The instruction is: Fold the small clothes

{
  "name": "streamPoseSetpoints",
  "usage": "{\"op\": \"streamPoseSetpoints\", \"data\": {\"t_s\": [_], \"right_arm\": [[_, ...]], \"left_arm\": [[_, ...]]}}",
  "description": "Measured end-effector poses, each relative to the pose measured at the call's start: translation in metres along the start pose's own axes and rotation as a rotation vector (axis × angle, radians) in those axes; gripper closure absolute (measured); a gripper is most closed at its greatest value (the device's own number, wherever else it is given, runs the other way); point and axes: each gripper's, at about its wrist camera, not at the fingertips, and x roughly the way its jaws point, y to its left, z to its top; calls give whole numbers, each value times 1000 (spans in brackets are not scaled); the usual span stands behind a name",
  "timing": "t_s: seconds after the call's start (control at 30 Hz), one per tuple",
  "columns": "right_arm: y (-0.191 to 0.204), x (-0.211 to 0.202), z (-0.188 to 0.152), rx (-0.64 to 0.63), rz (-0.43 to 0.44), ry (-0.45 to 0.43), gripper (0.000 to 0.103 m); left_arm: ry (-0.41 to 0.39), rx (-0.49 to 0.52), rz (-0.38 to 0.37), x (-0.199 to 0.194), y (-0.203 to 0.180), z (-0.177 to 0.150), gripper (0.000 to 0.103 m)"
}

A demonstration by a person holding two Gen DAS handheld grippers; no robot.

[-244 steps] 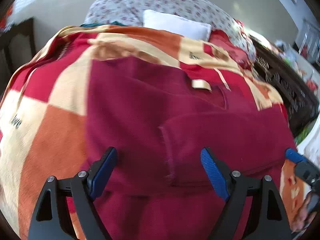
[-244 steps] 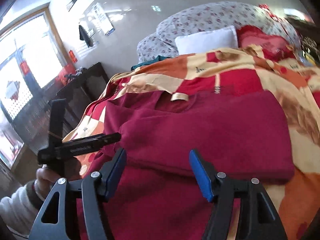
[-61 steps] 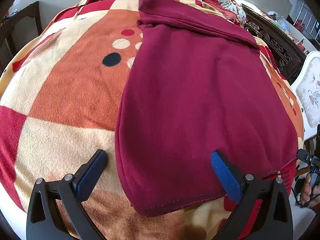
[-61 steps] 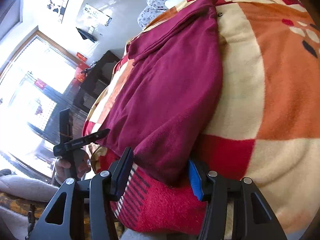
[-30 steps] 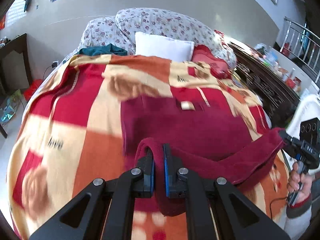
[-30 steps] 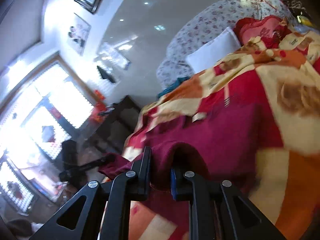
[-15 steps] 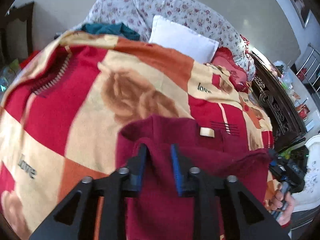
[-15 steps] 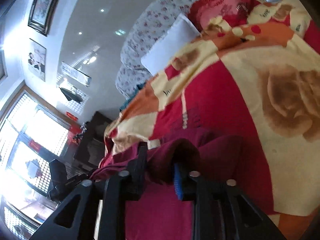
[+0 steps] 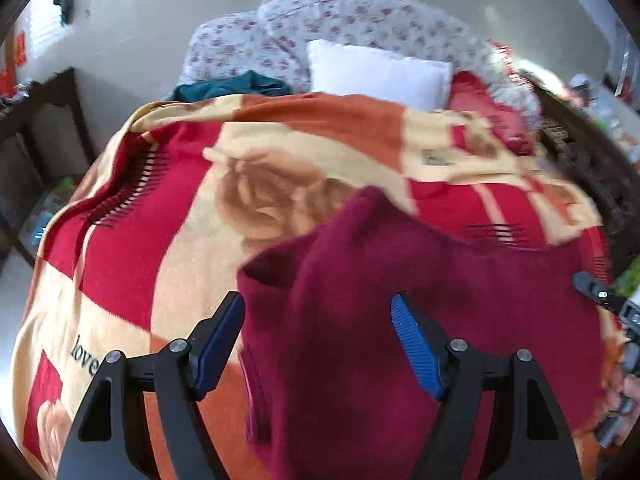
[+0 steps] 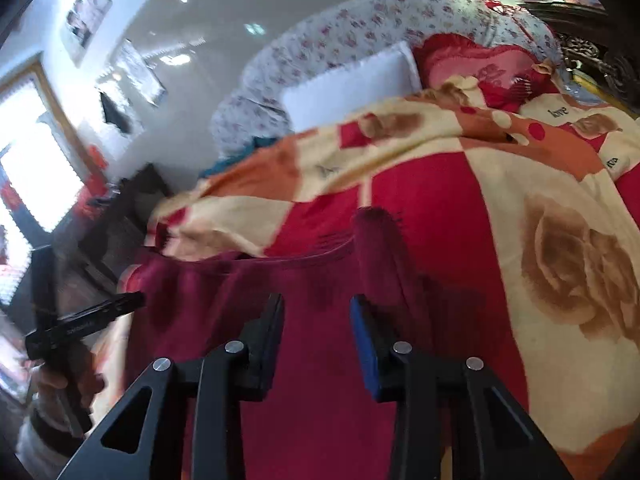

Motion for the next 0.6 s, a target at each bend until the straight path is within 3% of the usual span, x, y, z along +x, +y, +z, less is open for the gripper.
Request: {"op": "streamPoseSetpoints", "data": {"t_s": [0.07,0.13,0.2,0.3,0.43,0.6], "right_arm": [[-11,22,2,28,-29,42,65],[-15,36,5,34,-19,88,65],[-12,26,6,12,-17,69,65],[-10,-12,-3,22,50,10,60],[-12,-70,-42,41,133,-9,39],[-5,-113,-97,2,151,24,35]], "left_arm": [[39,-14,62,30,6,4,28],[67,-49,40,43,15,5,26],[61,-82,8,40,22,4,25],[42,-80,-29,17,28,-6,26],[5,-21,-118,-34,37,-41,25],[30,39,-169,-64,43,-93,22]]}}
